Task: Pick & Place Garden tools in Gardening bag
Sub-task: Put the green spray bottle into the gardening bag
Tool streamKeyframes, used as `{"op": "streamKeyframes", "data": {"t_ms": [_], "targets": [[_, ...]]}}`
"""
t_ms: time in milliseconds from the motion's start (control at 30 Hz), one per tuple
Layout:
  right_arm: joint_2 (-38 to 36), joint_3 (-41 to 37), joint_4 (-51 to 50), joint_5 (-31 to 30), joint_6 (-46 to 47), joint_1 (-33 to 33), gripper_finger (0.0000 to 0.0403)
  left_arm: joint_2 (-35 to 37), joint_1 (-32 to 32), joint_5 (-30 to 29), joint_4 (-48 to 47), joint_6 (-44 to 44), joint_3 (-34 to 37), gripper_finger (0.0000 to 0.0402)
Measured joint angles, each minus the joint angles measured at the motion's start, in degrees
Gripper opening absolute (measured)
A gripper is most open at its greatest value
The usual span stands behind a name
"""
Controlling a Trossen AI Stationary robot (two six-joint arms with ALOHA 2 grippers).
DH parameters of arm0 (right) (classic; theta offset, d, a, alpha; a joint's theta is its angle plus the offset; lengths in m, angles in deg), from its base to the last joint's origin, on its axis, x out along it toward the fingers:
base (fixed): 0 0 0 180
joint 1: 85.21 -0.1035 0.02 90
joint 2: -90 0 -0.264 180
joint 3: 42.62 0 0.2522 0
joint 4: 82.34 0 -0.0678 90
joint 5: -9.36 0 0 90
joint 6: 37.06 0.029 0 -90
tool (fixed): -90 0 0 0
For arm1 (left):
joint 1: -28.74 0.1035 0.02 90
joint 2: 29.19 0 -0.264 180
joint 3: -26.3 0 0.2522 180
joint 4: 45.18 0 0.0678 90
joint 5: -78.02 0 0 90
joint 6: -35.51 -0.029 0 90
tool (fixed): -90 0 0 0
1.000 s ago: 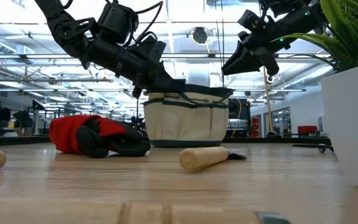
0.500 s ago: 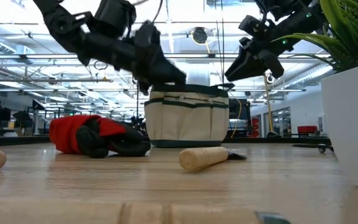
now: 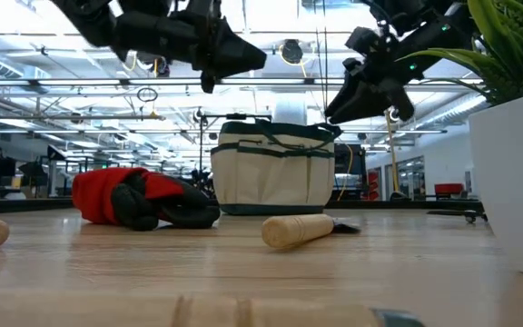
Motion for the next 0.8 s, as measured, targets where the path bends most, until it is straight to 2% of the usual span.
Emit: {"op": "streamKeyframes", "data": {"t_ms": [133, 333, 433, 633, 800], "targets": [[1.0, 0.0, 1.1, 0.2, -0.5, 0.7, 0.0133, -1.6, 0.1, 0.3, -13.4, -2.2, -7.0, 0.0081], [1.0, 0.0, 2.4, 0.1, -1.2, 1.4, 0.0132, -4.1, 3.2, -5.5, -33.1, -7.7, -21.0, 0.0081], [1.0, 0.0, 3.2, 0.3, -1.2, 2.0, 0.0132, -6.9, 5.6, -5.8, -41.8, -9.3, -27.3, 0.0075], [1.0, 0.0, 3.4, 0.3, -0.8, 3.2, 0.0132, -17.0, 9.1, -1.4, -51.2, -15.0, -39.7, 0.0009], [1.0, 0.0, 3.4, 0.4, -1.2, 3.3, 0.0132, -25.4, 10.6, 1.2, -55.7, -16.4, -46.9, 0.0006]]}}
